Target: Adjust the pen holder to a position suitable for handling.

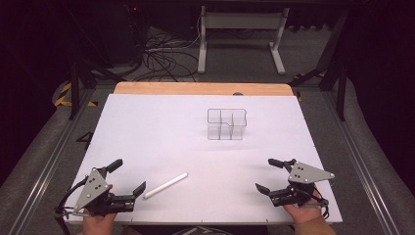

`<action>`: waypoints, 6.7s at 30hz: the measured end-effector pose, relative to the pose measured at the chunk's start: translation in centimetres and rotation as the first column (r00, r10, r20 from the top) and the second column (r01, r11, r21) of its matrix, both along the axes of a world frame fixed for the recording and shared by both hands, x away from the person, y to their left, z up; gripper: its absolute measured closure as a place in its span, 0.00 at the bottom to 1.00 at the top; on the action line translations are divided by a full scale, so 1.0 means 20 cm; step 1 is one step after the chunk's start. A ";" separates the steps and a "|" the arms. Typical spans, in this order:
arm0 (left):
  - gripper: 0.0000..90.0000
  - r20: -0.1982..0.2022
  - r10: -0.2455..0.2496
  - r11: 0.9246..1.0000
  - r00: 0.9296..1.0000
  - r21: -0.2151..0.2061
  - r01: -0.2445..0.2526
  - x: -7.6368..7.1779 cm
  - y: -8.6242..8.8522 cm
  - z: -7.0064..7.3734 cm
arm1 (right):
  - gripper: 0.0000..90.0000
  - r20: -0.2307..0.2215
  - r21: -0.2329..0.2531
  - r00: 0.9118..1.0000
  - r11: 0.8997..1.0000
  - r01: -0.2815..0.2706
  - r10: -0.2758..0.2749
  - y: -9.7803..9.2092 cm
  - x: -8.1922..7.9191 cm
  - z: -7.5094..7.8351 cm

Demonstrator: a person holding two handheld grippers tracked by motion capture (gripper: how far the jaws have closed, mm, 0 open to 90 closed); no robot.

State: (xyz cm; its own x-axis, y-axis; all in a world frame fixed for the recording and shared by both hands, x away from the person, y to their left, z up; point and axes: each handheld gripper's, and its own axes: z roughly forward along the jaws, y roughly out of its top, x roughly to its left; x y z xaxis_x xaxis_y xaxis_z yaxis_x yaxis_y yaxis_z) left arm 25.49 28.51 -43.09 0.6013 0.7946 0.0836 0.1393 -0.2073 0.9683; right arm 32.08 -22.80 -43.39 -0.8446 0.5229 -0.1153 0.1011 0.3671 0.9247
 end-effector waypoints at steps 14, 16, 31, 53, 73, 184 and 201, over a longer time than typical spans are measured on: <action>0.03 -0.005 0.006 1.000 1.000 -0.010 -0.006 0.00 0.01 0.00 | 0.13 -0.013 -0.005 1.000 1.000 -0.012 0.012 0.03 0.06 0.07; 0.03 -0.005 0.005 1.000 1.000 -0.011 -0.005 0.00 0.01 0.00 | 0.13 -0.008 -0.009 1.000 1.000 -0.014 0.014 0.04 0.08 0.08; 0.03 -0.007 0.008 1.000 1.000 -0.010 -0.008 0.00 0.01 0.00 | 0.02 -0.049 -0.005 0.999 1.000 -0.013 0.013 0.07 0.17 0.11; 0.03 -0.009 0.007 1.000 1.000 -0.009 -0.008 0.00 0.01 -0.01 | 0.21 -0.063 -0.131 0.993 0.985 -0.110 0.103 0.13 0.27 0.28; 0.03 -0.007 0.013 1.000 1.000 -0.011 -0.013 -0.01 0.02 -0.01 | 0.27 -0.071 -0.199 0.989 0.969 -0.145 0.133 0.25 0.48 0.42; 0.03 -0.018 -0.005 1.000 1.000 -0.019 0.005 0.01 0.02 -0.01 | 0.90 -0.091 -0.619 0.976 0.757 -0.211 0.197 0.70 0.93 0.20; 0.03 -0.016 -0.008 1.000 1.000 -0.014 0.008 0.01 0.02 -0.01 | 0.95 -0.080 -0.575 0.951 0.766 -0.288 0.297 0.78 0.80 0.29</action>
State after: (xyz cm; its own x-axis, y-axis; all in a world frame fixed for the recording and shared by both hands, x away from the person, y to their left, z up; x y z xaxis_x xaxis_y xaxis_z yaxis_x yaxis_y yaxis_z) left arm 25.65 28.84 -43.36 0.6091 0.7906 0.0623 0.1537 -0.1947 0.9687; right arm 48.00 -7.13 -37.57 -0.9413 0.0835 -0.3271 -0.1109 0.8386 0.5334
